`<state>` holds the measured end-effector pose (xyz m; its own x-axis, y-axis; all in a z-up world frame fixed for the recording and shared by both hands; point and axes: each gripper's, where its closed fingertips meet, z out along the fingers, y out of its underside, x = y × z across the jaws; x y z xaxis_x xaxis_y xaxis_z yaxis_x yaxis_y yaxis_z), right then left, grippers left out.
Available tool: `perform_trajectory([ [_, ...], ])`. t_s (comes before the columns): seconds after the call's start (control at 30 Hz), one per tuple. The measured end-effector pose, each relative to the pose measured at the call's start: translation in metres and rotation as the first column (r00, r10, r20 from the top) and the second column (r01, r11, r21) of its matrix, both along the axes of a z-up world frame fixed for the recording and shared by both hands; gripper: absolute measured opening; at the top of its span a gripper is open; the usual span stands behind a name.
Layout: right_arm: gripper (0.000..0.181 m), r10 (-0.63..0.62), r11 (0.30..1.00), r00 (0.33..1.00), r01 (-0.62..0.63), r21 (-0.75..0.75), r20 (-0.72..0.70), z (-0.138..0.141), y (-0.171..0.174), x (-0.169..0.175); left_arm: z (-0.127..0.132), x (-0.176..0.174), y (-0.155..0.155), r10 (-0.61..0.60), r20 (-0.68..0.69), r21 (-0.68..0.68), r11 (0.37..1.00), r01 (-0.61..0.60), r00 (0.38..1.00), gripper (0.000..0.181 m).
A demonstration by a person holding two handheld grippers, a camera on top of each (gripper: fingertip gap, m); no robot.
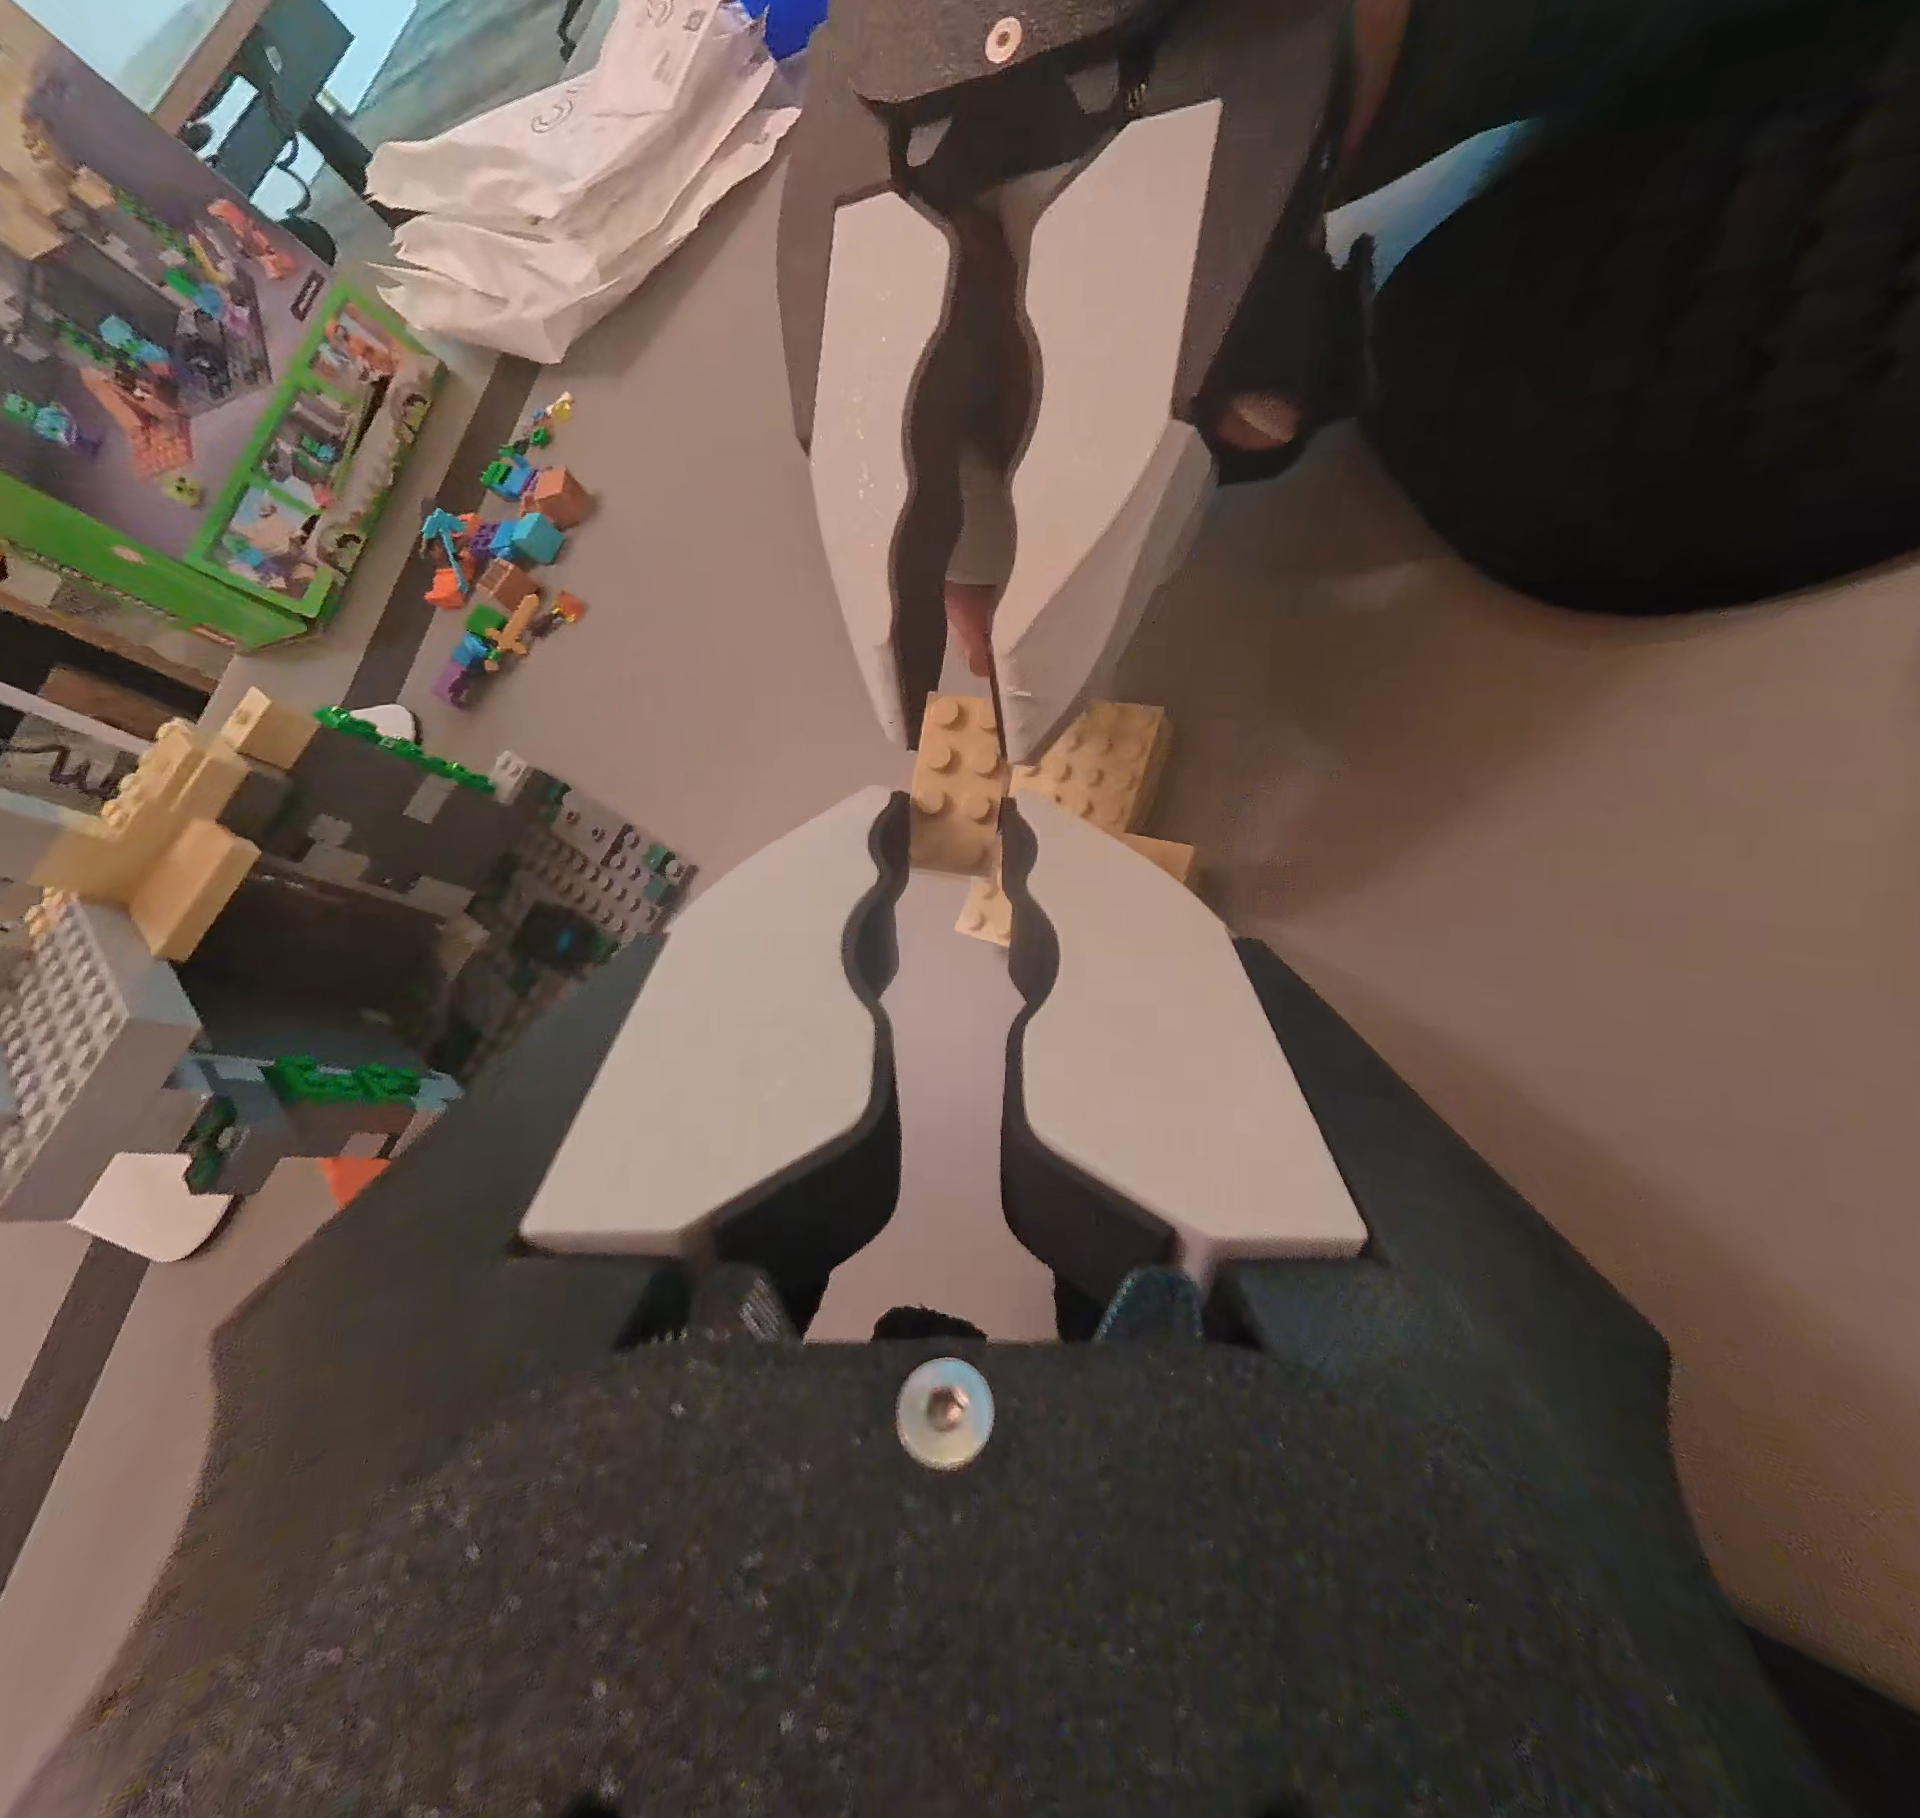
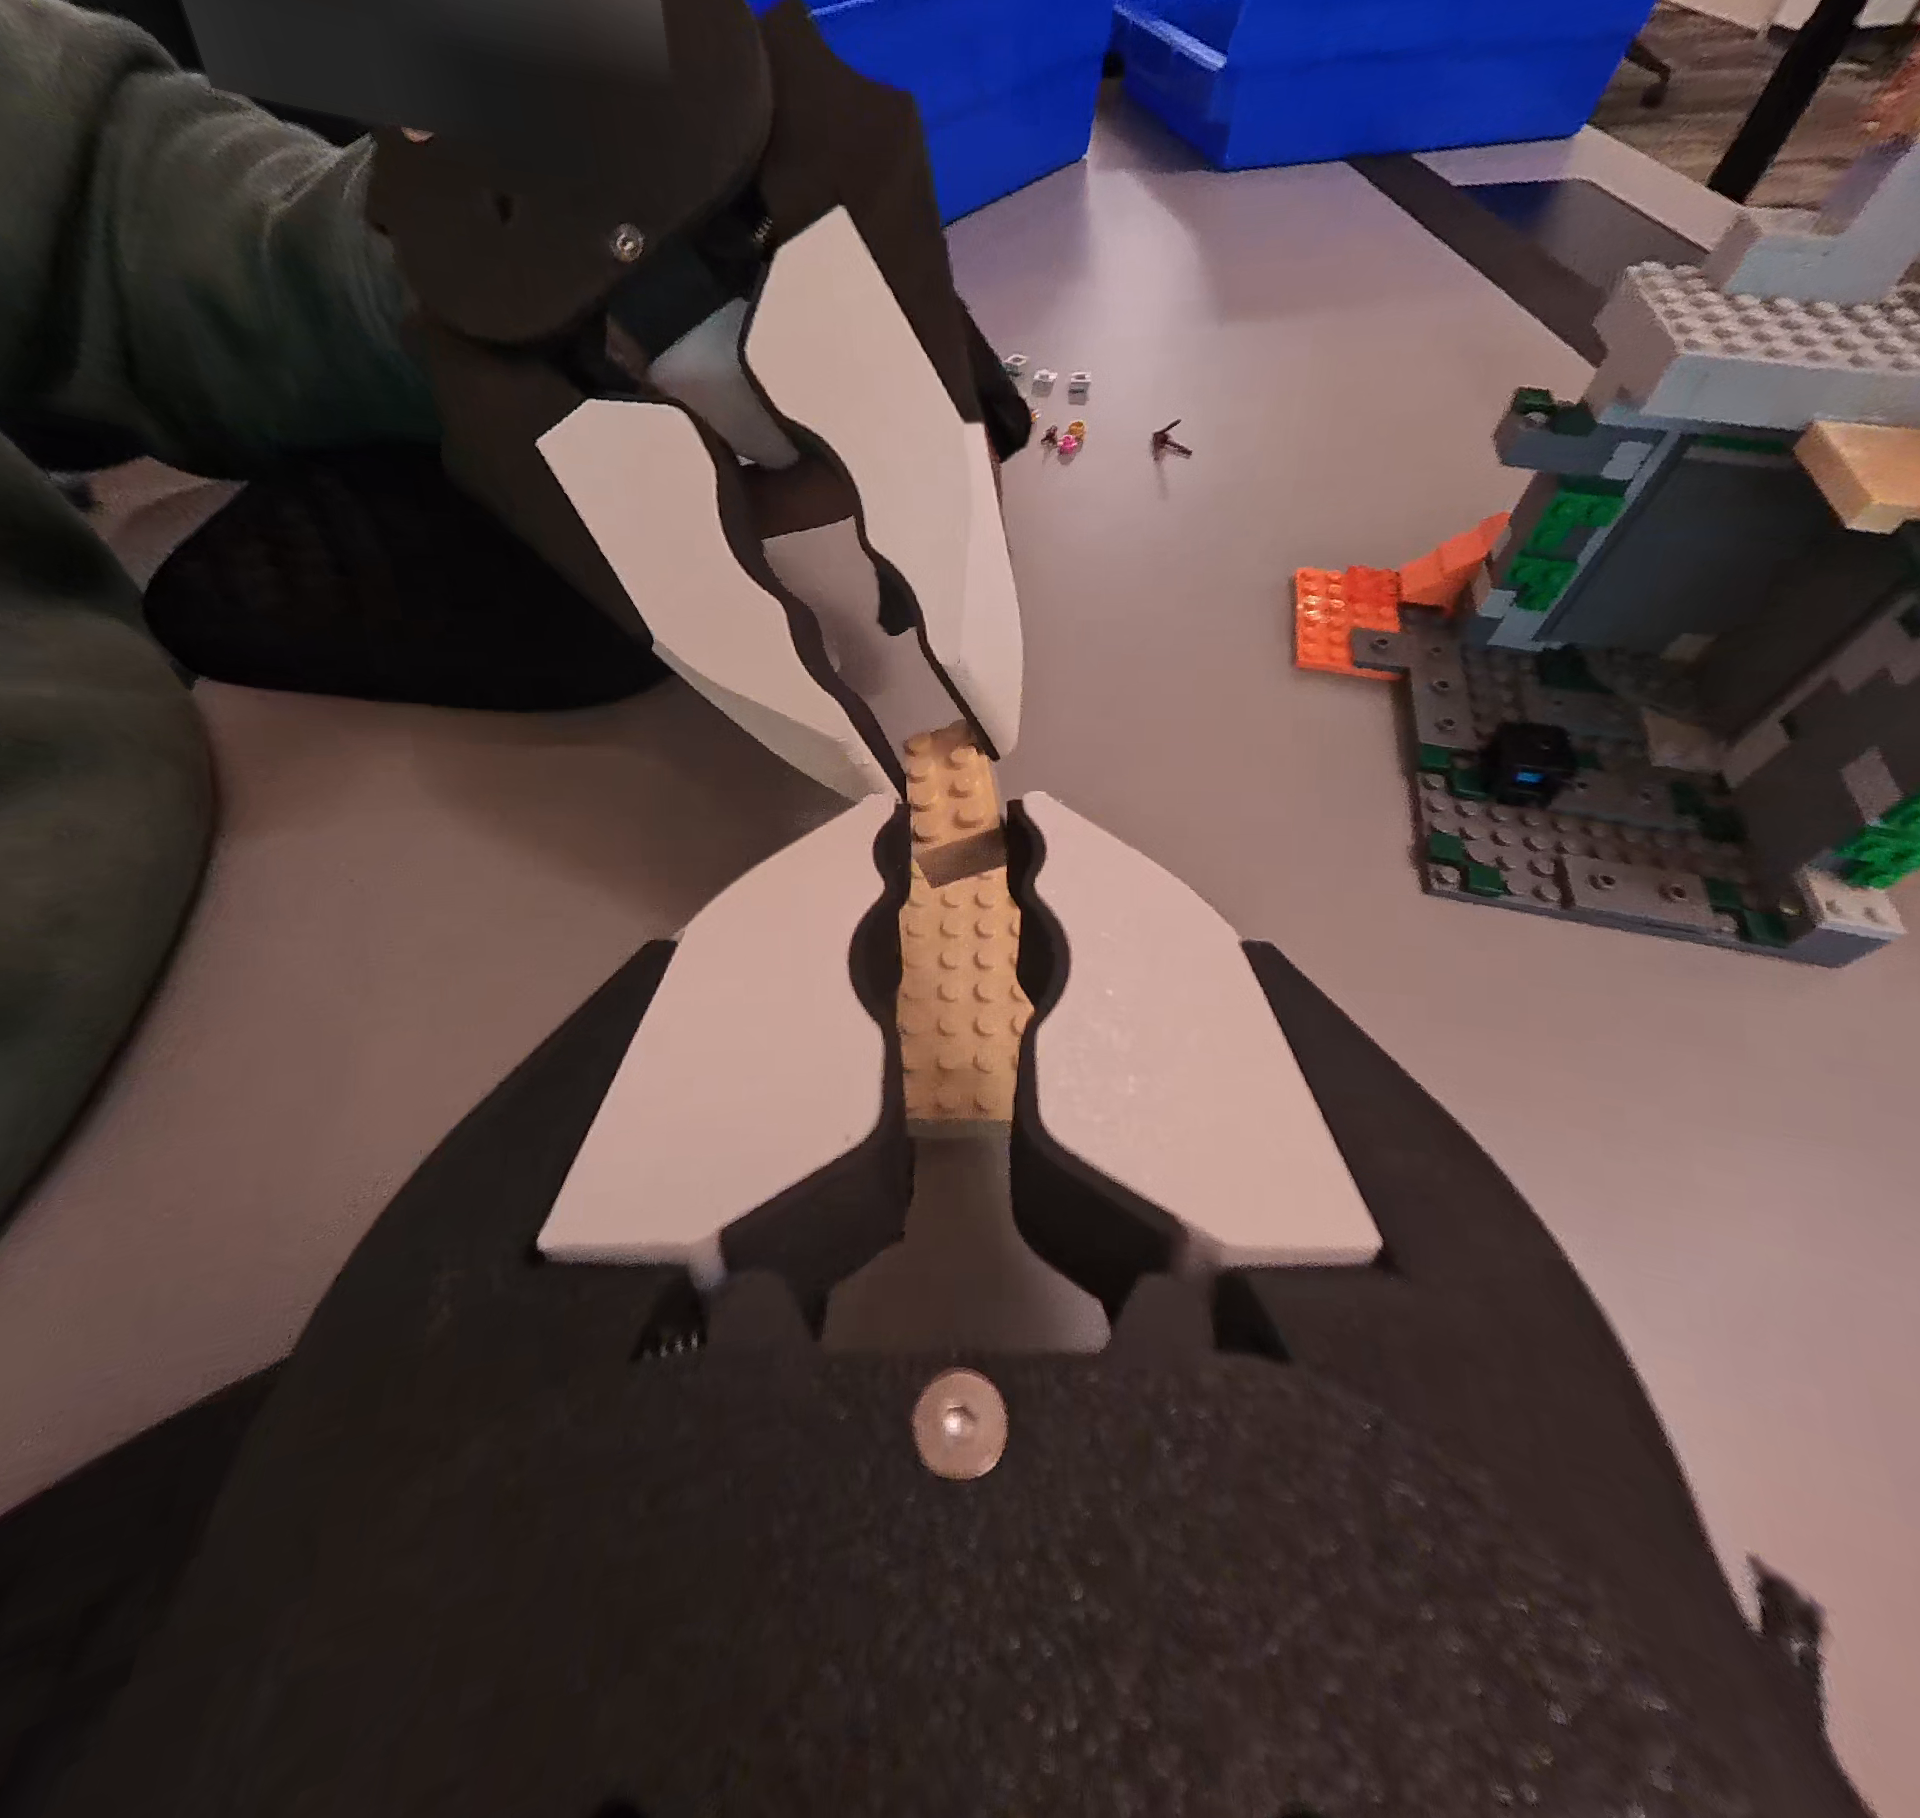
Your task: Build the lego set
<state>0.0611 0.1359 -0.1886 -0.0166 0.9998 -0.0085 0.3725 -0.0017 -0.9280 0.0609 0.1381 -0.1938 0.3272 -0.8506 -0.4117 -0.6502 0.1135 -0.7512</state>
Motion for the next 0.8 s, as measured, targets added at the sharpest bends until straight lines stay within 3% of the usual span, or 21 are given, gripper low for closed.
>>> perform_trajectory([
  [0.23,0.017,0.166,0.983,0.986,-0.167,-0.077,-0.026,-0.005,-0.020,0.011,-0.006,0.004,-0.026,-0.166,0.061,-0.044,0.985,0.169,0.984,0.027],
  [0.4,0.017,0.264,0.957,0.964,-0.266,-0.117,-0.030,-0.007,-0.036,0.015,-0.009,0.006,-0.043,-0.238,0.112,-0.083,0.965,0.248,0.965,0.024],
  [0.57,0.017,0.278,0.953,0.960,-0.280,-0.117,-0.035,-0.005,-0.040,0.014,-0.009,0.009,-0.048,-0.240,0.132,-0.104,0.962,0.254,0.962,0.017],
  [0.8,0.019,0.188,0.977,0.981,-0.191,-0.090,-0.037,-0.003,-0.025,0.010,-0.005,0.005,-0.036,-0.160,0.144,-0.099,0.980,0.175,0.977,0.016],
])
